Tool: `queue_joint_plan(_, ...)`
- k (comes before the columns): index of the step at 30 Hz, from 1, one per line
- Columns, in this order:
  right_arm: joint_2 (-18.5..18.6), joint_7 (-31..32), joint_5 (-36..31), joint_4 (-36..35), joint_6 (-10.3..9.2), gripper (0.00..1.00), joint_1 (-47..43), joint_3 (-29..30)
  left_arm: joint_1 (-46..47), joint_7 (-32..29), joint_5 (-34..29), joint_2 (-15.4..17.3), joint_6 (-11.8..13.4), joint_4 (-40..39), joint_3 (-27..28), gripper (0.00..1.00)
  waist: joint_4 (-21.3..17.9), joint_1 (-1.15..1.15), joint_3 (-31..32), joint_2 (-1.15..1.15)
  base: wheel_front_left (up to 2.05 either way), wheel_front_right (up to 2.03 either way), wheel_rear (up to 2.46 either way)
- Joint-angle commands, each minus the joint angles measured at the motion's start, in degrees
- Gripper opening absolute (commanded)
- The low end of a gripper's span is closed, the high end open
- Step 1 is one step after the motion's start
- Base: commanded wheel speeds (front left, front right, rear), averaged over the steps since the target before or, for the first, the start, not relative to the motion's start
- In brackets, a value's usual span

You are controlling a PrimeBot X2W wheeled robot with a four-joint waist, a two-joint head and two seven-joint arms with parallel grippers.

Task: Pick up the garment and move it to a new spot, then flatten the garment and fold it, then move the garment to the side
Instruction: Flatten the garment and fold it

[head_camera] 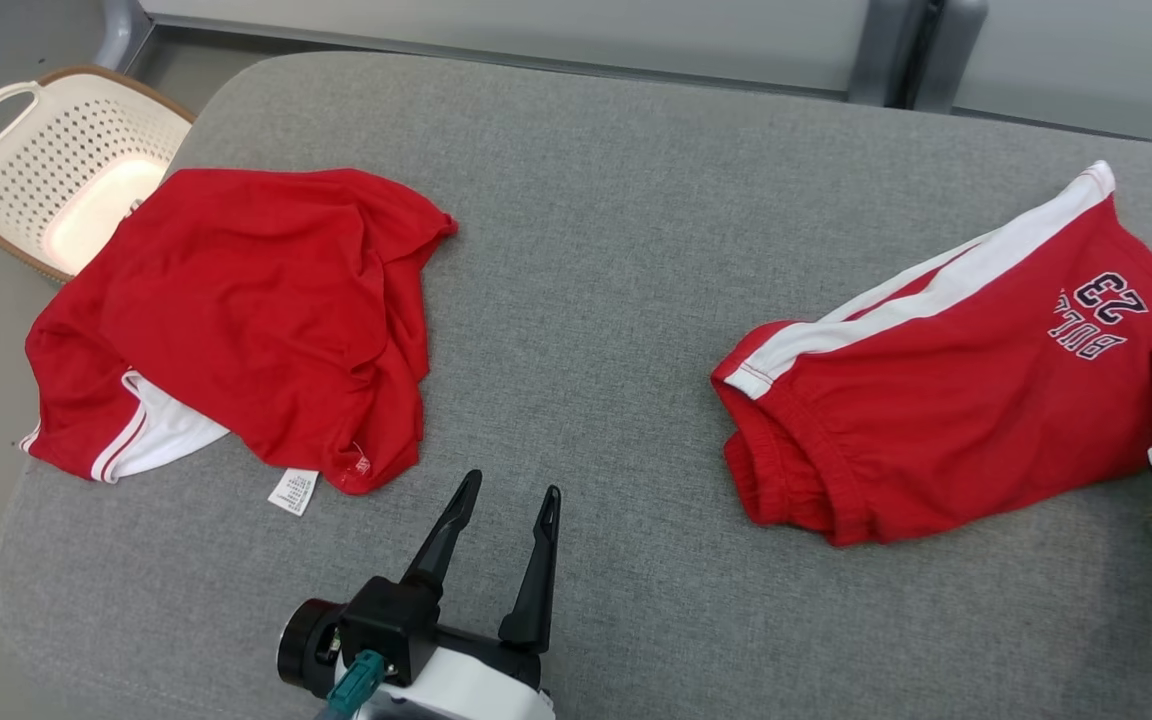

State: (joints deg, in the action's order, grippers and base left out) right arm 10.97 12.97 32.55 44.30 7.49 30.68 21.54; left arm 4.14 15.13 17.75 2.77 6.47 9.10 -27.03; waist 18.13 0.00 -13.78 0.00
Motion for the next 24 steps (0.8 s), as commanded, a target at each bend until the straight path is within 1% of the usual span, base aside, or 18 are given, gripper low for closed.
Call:
queue_joint_plan(1, 0.6, 0.3, -1.1, 1.2, 0.00, 1.00, 0.5, -0.2, 1.2, 0.0, 0.7, 0.2, 0.2, -0.6, -0.1, 1.00, 1.3, 0.00, -1.4, 0.00, 0.00, 0.00, 0.00)
queue_joint_plan(6, 1.2, 2.3, -2.6, 6.1, -0.01, 1.00, 4.0, 0.6, 2.4, 0.0, 1.6, 0.2, 0.8, -1.7, -0.9, 1.00, 2.6, 0.00, -3.0, 0.00, 0.00, 0.00, 0.00)
queue_joint_plan(11, 0.8, 4.8, -3.0, 11.0, 0.00, 1.00, 6.9, 1.3, 3.1, 0.0, 2.6, 0.2, 1.8, -2.4, -1.8, 1.00, 3.7, 0.00, -3.8, 0.00, 0.00, 0.00, 0.00)
queue_joint_plan(15, 0.9, 5.3, -3.5, 13.0, 0.00, 1.00, 8.8, 1.0, 3.5, 0.0, 2.9, 0.2, 2.2, -2.8, -2.0, 1.00, 4.3, 0.00, -4.1, 0.00, 0.00, 0.00, 0.00)
queue_joint_plan(16, 0.8, 5.3, -3.4, 13.2, 0.00, 0.69, 9.3, 0.7, 3.5, 0.0, 3.0, 0.2, 2.4, -2.9, -2.0, 1.00, 4.4, 0.00, -4.1, 0.00, 0.00, 0.00, 0.00)
queue_joint_plan(17, 0.6, 4.9, -3.1, 12.9, 0.00, 0.00, 9.7, 0.3, 3.5, 0.0, 3.1, 0.2, 2.4, -2.9, -1.9, 1.00, 4.4, 0.00, -4.1, 0.00, 0.00, 0.00, 0.00)
queue_joint_plan(24, 2.0, -2.5, -1.1, 8.8, -0.01, 0.00, 8.1, -2.3, 2.9, 0.0, 3.4, 0.2, 2.5, -2.5, -0.9, 1.00, 3.1, 0.00, -2.3, 0.00, 0.00, 0.00, 0.00)
